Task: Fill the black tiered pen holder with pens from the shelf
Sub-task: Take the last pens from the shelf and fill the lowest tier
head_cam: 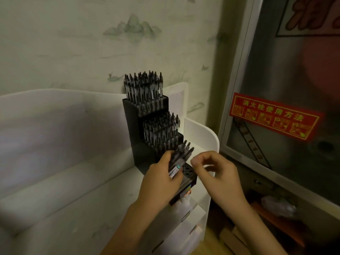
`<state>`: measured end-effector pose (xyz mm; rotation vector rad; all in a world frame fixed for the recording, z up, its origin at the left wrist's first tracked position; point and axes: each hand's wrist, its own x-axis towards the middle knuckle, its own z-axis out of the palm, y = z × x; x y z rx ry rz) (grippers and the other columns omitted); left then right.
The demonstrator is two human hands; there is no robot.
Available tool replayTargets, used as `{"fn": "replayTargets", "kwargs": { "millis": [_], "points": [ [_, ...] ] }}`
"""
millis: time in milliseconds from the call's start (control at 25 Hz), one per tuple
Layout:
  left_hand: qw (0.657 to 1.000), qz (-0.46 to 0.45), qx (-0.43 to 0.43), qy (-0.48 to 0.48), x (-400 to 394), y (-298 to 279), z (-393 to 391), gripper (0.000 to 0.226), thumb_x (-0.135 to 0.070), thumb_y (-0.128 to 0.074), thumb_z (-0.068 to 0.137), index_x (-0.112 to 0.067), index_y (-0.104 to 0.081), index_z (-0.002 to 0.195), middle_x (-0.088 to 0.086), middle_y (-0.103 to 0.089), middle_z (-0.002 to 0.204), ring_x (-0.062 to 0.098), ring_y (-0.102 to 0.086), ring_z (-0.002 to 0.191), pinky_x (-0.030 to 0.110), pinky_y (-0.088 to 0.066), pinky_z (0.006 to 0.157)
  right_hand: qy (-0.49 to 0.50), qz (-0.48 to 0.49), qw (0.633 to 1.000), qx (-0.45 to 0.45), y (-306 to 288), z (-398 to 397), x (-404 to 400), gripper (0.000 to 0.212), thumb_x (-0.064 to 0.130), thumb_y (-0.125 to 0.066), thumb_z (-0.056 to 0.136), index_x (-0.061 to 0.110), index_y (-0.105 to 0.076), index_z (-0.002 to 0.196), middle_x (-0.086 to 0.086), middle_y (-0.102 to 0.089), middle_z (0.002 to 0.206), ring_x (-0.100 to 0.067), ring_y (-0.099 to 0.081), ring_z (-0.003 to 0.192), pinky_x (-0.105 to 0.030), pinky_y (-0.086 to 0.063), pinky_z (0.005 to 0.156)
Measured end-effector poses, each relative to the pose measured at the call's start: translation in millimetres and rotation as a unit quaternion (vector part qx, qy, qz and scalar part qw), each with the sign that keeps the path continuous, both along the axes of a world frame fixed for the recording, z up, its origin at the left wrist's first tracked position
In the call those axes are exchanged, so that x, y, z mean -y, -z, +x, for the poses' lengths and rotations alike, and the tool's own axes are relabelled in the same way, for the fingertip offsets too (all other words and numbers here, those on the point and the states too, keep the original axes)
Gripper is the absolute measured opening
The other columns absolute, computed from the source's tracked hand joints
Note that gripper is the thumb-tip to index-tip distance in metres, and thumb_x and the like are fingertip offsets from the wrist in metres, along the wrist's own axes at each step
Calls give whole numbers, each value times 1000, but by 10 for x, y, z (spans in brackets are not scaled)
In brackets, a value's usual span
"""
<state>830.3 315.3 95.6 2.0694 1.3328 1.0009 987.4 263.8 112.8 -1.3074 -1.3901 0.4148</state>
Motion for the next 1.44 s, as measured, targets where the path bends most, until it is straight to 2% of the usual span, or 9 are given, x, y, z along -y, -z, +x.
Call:
{"fn": "replayTargets", "kwargs": {
  "millis": [120,240,480,600,720,880,1040,1240,1440],
  "points": [
    [1000,-10,-1,-12,-154,39,192,35,-35,-59,91,-34,-47,124,-9,-68,89,7,-66,75,27,-57,65,-87,-24,989,-119,-24,92,-249,26,36,-75,74,13,-71,85,-2,-71,77,-17,-68,74,-25,-57,72],
    [999,-16,11,-29,-287,71,367,34,-36,-59,92,-32,-49,124,-8,-68,89,7,-66,76,30,-57,67,-126,-76,972,-185,-5,269,-496,30,26,-78,70,3,-71,88,-13,-72,76,-24,-69,71,-27,-59,70],
    [997,-33,27,-63,-525,120,655,36,-36,-60,93,-28,-50,126,-9,-68,89,4,-65,75,23,-56,70,-202,-183,918,-286,13,589,-898,38,23,-77,65,4,-72,98,-14,-75,83,-26,-70,74,-28,-60,70],
    [995,-38,29,-88,-636,141,736,32,-33,-62,92,-27,-52,122,-15,-64,84,-1,-63,74,15,-53,66,-216,-183,924,-258,49,673,-1074,21,19,-77,73,11,-76,92,-11,-76,85,-26,-71,79,-30,-59,74],
    [993,-36,20,-109,-707,154,767,33,-35,-62,91,-31,-51,122,-20,-63,84,-2,-62,72,15,-53,65,-237,-170,913,-286,27,742,-1213,8,9,-71,82,4,-73,89,-15,-75,85,-28,-72,82,-32,-59,76],
    [989,-44,10,-138,-740,190,689,37,-35,-64,89,-36,-51,124,-22,-61,88,-3,-61,75,16,-53,66,-185,-102,912,-351,-149,959,-1425,33,16,-74,73,-3,-67,100,-18,-73,80,-25,-72,72,-26,-59,69],
    [985,-37,29,-168,-737,188,602,32,-35,-63,90,-38,-53,120,-23,-63,94,-6,-62,81,11,-52,65,-130,-6,955,-265,-206,1066,-1521,29,24,-78,69,7,-72,91,-10,-73,71,-17,-72,67,-17,-56,68],
    [982,-34,47,-182,-732,136,527,30,-34,-65,89,-44,-52,114,-28,-62,89,-10,-62,81,15,-55,65,-148,-83,980,-101,248,930,-1610,12,17,-82,73,22,-73,79,4,-74,71,-10,-70,71,-15,-53,68],
    [980,-29,52,-189,-691,121,484,30,-32,-65,89,-42,-53,115,-24,-65,89,-6,-63,78,22,-56,65,-153,-83,984,-34,644,815,-1650,22,17,-81,76,36,-70,73,18,-72,71,0,-68,68,-7,-49,65]
  ]
}}
